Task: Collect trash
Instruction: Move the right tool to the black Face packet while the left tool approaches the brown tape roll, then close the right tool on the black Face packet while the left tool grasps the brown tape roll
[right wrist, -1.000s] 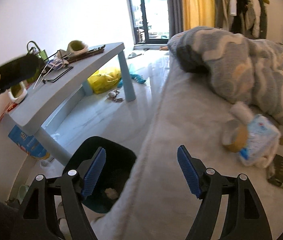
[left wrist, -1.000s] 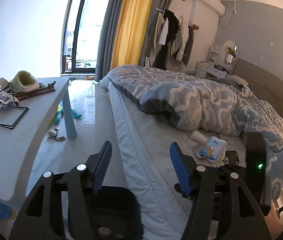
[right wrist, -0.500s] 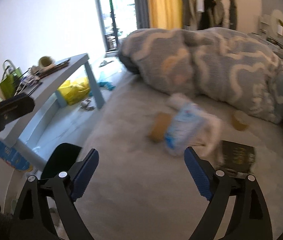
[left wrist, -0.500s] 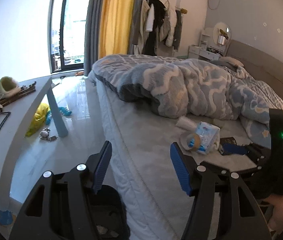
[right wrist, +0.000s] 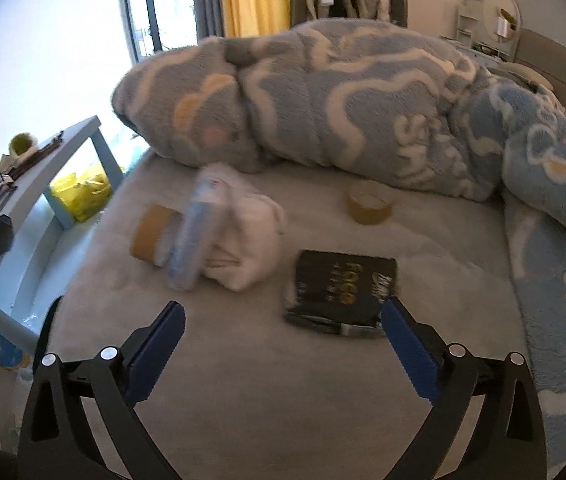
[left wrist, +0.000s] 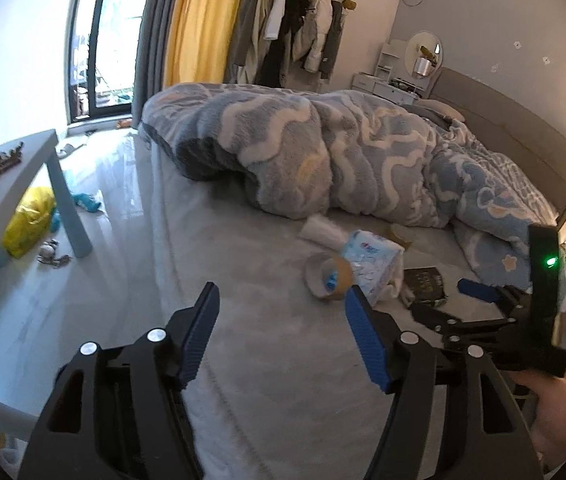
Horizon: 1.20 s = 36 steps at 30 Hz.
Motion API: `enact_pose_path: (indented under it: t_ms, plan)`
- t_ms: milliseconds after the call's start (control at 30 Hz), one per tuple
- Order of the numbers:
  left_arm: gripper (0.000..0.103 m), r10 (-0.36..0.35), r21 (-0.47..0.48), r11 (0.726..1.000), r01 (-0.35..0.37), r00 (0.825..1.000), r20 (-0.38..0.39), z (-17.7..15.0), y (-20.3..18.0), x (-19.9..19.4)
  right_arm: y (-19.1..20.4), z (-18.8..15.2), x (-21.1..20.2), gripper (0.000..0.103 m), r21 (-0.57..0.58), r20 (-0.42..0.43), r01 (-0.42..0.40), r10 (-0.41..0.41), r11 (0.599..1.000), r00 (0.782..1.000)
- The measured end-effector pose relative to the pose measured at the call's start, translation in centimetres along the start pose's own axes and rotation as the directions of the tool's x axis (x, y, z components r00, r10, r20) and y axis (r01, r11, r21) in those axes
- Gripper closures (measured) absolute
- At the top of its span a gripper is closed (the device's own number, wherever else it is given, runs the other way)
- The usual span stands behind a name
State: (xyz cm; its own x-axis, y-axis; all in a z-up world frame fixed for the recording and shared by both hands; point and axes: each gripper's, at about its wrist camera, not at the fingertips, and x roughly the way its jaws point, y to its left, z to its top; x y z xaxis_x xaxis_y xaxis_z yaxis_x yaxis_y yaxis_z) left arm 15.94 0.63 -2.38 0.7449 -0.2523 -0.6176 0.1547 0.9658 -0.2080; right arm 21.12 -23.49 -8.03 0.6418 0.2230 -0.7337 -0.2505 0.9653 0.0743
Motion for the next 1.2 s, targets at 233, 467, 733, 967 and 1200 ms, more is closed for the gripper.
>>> enact_pose_path:
  t_ms: [233, 467, 733, 967, 1200]
  plan:
    - [0.018, -0.041, 0.003, 0.999, 0.041, 0.999, 0.001, 0.3, -1.3, 1.5, -1.7, 0.0, 1.4, 0.003, 0.027, -0.027, 0.011, -0.010, 1.000, 1.000]
    - [0.018, -0.011, 0.019, 1.000, 0.011, 0.999, -0.033, 0.2, -1.8, 3.5, -2.4, 0.2, 2.6, 0.003, 0.019, -0.044, 0.034, -0.034, 0.999, 0.998]
    - [0.025, 0.003, 0.034, 0.999, -0.001, 0.998, -0.061, 0.3, -2.3, 5.6, -2.9, 0.3, 4.3, 0.003, 0.025, -0.070, 0.029, -0.027, 0.999, 0.997]
    - [0.035, -0.010, 0.078, 0.997, 0.018, 0.995, -0.095, -0.1, -3.5, 7.5, -3.7, 0.3, 5.7, 0.003, 0.059, -0.090, 0.005, 0.001, 0.998, 0.996]
    - [0.040, -0.014, 0.090, 0.996, 0.026, 0.991, -0.132, -0.4, -3.9, 9.5, -4.2, 0.6, 6.4, 0.004, 0.048, -0.116, -0.016, 0.022, 0.999, 0.993]
